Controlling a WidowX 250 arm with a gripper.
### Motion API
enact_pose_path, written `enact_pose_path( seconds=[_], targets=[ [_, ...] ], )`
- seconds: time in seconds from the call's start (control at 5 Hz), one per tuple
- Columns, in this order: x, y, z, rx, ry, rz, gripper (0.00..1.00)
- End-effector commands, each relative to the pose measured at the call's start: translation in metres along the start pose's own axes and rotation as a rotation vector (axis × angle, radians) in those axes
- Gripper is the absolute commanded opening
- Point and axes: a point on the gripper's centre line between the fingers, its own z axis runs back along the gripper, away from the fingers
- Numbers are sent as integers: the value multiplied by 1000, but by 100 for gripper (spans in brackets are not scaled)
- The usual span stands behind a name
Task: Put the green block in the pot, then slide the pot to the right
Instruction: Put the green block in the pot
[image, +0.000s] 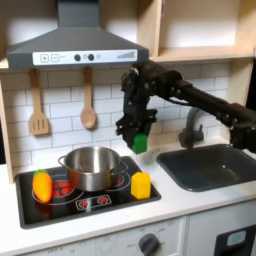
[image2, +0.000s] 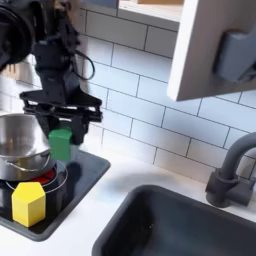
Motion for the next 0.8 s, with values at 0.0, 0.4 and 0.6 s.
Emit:
enact_pose_path(
  seconds=[0.0, 0.4, 0.6],
  targets=[
    [9, 22, 7, 34, -18, 51, 0],
    [20, 43, 3, 74, -21, 115, 0],
    [20, 59, -6, 100, -8, 167, 0]
  ],
)
